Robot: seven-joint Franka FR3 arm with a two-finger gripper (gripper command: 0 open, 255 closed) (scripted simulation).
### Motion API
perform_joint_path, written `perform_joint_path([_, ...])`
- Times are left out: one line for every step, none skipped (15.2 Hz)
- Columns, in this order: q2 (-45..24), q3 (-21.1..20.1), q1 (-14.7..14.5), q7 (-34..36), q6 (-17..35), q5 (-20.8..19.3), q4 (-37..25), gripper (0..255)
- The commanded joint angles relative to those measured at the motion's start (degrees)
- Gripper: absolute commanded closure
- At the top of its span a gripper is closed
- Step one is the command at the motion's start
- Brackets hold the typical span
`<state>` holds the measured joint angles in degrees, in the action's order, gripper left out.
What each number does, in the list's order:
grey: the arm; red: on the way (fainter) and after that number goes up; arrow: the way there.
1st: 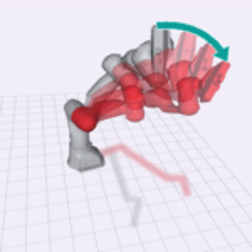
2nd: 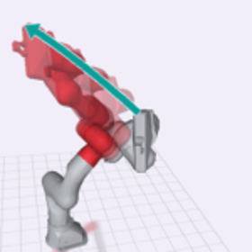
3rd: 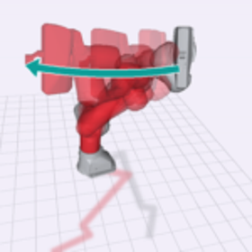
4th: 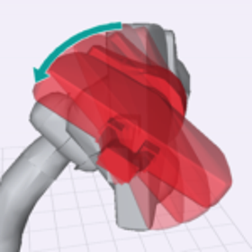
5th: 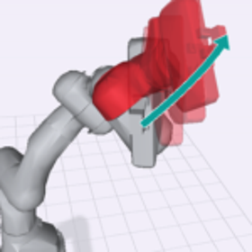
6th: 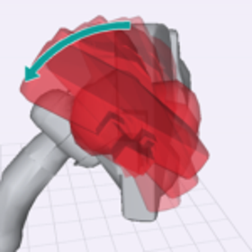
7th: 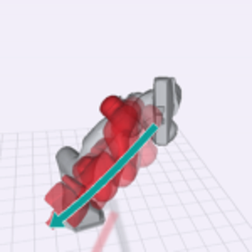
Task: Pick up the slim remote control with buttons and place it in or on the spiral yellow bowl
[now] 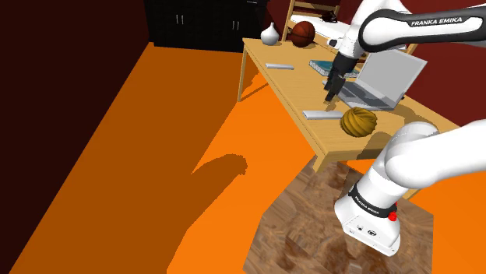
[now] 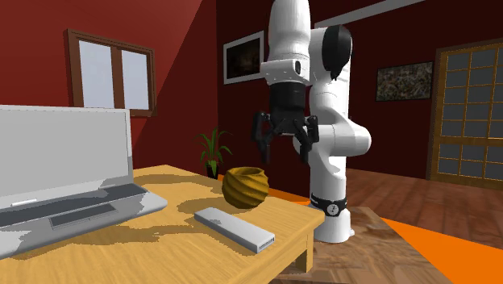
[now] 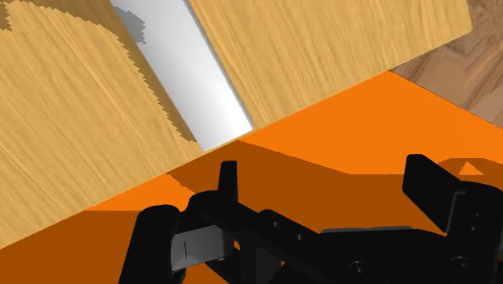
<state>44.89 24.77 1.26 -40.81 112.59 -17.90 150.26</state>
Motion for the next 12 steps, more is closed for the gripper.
perform_joint_path([-2.48,3.64,0.02,-4.71,2.33,-1.88,0.02,0])
perform_joint_path([-3.78,5.37,-0.07,-6.85,3.52,-2.67,0.03,0])
perform_joint_path([-5.19,7.11,-0.23,-9.01,4.76,-3.4,-0.06,0])
perform_joint_path([-6.72,8.91,-0.49,-11.17,6.02,-4.06,-0.25,0])
perform_joint_path([-8.36,10.72,-0.82,-13.36,7.32,-4.62,-0.52,0])
perform_joint_path([-10.12,12.57,-1.25,-15.59,8.65,-5.06,-0.89,0])
perform_joint_path([-11.99,14.47,-1.8,-17.85,10.01,-5.38,-1.34,0])
perform_joint_path([-13.96,16.43,-2.48,-20.15,11.4,-5.55,-1.88,0])
perform_joint_path([-16.05,18.44,-3.28,-22.53,12.81,-5.54,-2.5,0])
perform_joint_path([-18.26,20.5,-4.2,-25.01,14.25,-5.3,-3.2,0])
perform_joint_path([-20.61,22.64,-5.29,-27.61,15.72,-4.82,-3.97,0])
perform_joint_path([-21.13,23.1,-5.53,-28.19,16.04,-4.67,-4.15,0])
